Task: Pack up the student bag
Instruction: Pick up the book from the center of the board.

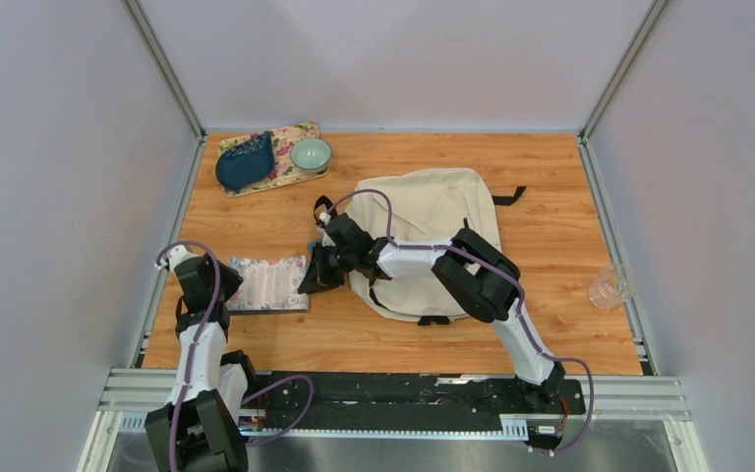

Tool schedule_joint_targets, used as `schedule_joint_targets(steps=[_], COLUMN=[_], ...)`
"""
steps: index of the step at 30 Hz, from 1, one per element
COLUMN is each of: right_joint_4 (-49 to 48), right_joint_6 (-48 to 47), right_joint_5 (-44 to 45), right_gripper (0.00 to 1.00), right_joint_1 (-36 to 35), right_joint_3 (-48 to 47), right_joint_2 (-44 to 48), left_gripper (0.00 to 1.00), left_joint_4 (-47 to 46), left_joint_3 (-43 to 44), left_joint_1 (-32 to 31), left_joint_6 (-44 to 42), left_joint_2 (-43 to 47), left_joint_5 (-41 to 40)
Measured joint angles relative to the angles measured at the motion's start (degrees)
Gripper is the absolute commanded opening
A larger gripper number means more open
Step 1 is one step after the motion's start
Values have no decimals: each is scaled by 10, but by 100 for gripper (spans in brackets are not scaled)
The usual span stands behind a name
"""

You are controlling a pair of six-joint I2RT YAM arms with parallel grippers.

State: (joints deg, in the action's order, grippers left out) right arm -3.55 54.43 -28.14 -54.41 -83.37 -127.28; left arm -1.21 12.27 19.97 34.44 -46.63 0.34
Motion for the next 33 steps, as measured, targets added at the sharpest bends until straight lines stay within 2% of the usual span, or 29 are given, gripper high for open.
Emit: schedule_joint_targets(steps=[2,7,12,15,19,22,24,27,30,33], right_joint_4=[-12,-45,-58,-66,-59,-58,-58,-56,-52,-47], right_joint_6=[-4,-3,-3,-6,-18,-24,-24,-23,-19,-11], right_joint_5=[4,14,26,49,98,141,166,200,220,230], right_gripper=[0,0,0,0,0,0,0,0,0,0], right_joint_1=[-1,1,24,45,70,88,95,100,100,100], right_joint_3=[10,67,120,149,191,223,247,290,322,351], right_joint_2=[5,67,184,265,371,433,464,507,531,549], left_gripper=[77,78,79,79,79,80,80,80,80,80], left_joint_4=[38,153,245,274,283,271,223,97,15,-23], left_joint_3=[24,108,205,249,282,280,256,175,97,87], left_joint_1=[-2,-12,-13,-13,-14,-16,-25,-64,-153,-249], left_joint_6=[0,-5,-15,-16,-8,21,59,133,189,197], left_joint_2=[0,6,19,32,48,54,59,72,81,74], left_joint_5=[3,23,31,52,118,191,239,292,281,245])
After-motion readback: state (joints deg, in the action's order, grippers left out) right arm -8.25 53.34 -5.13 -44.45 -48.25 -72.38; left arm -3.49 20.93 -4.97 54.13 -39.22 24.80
